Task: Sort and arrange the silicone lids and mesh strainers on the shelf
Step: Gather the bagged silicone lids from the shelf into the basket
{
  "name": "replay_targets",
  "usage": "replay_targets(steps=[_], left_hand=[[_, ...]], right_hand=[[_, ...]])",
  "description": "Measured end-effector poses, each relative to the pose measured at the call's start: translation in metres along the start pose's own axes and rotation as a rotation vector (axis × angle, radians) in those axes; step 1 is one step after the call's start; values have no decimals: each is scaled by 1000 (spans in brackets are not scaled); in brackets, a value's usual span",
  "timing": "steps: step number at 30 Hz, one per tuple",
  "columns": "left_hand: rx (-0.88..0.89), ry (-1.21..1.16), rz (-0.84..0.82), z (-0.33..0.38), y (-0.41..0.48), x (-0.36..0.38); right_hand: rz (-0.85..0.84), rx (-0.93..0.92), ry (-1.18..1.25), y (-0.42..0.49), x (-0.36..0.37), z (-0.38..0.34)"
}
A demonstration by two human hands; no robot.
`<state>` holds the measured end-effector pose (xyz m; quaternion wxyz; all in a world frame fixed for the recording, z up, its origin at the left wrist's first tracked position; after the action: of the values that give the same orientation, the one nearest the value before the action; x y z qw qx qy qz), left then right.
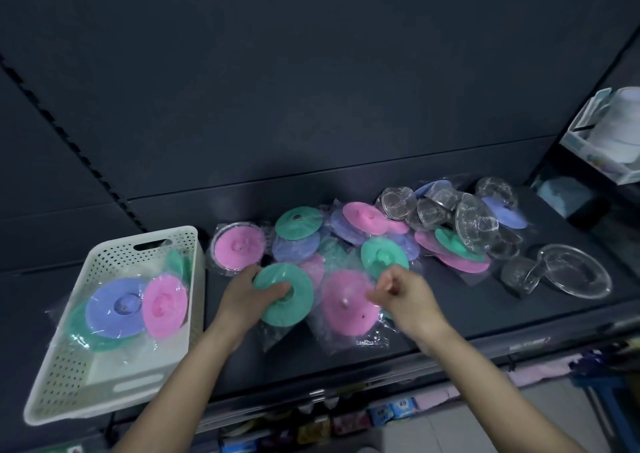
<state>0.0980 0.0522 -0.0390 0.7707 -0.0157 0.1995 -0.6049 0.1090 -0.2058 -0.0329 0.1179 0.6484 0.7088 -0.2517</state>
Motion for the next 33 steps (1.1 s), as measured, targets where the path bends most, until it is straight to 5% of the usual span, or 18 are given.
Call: replay_targets(steps=[5,14,33], left_hand=[[8,-136,21,6,13,15],[-49,-77,116,-9,28,29],[-224,-277,25,-26,16,34]], right_hand=[[123,196,164,28,-36,23],[196,270,-301,40,-48,39],[38,324,137,38,-26,47]])
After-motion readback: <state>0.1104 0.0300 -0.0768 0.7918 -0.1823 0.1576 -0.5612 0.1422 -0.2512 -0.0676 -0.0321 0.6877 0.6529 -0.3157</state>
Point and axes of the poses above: each hand's wrist, its own y-axis towards the middle knuckle, its own x-axis out of the palm, z = x × y, the point moved 6 cm from there along y, towards the middle knuckle, and after that the axes turned 11 degrees about -y, right-handed, at the moved point
